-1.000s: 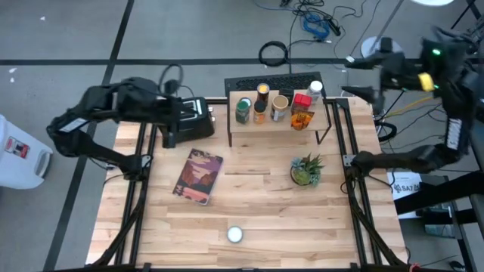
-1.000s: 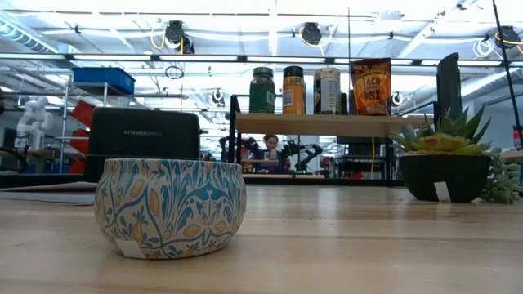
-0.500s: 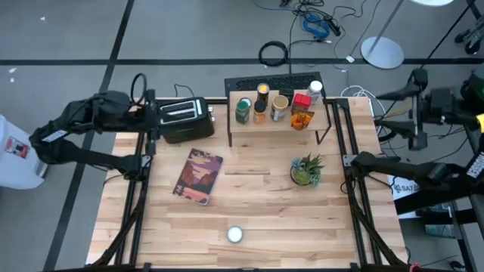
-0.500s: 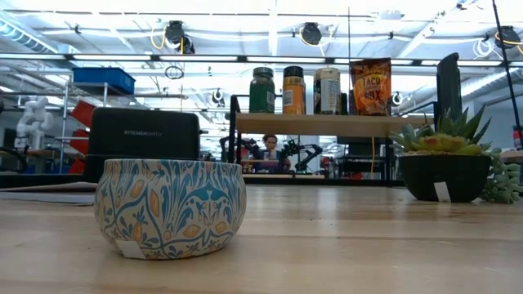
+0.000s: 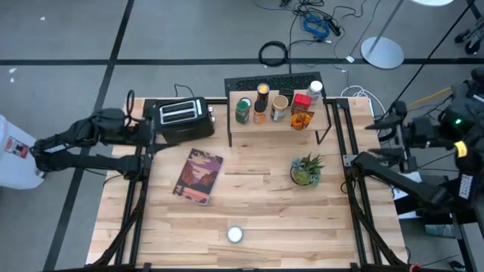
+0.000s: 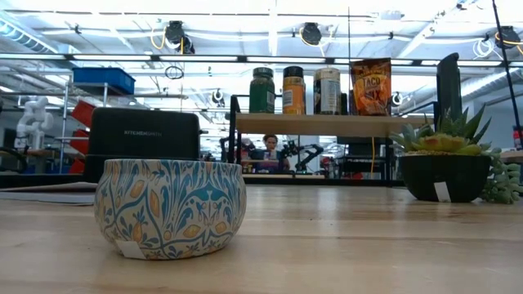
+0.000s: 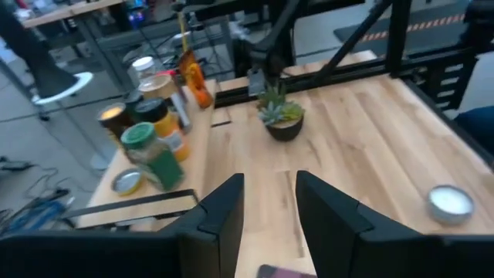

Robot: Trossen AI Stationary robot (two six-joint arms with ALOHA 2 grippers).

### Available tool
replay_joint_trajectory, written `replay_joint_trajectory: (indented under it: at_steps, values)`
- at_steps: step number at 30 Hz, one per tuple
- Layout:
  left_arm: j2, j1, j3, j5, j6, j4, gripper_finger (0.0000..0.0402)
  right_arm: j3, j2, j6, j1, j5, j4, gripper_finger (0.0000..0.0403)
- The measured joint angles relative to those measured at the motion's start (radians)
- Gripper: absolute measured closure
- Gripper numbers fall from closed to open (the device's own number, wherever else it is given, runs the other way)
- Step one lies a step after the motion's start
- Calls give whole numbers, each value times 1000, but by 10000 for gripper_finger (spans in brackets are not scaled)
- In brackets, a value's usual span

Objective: Shelf spices
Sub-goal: Return to Home Position

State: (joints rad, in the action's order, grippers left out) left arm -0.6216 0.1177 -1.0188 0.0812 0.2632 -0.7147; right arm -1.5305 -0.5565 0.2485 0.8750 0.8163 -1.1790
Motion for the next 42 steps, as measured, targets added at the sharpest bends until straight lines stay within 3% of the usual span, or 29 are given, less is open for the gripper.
replay_joint_trajectory:
  at_steps: [4, 20, 33, 42]
  values:
    - [31, 0, 86, 17, -30, 90, 273, 188, 118, -72, 1, 48, 142, 125]
    - [67, 0, 376, 20, -102, 421, 273, 928, 553, -386, 1, 27, 759, 125]
    - [69, 0, 534, 14, -139, 629, 273, 1238, 553, -534, -38, -68, 1189, 125]
    - [69, 0, 581, -6, -152, 707, 273, 1347, 554, -429, -154, -216, 1228, 125]
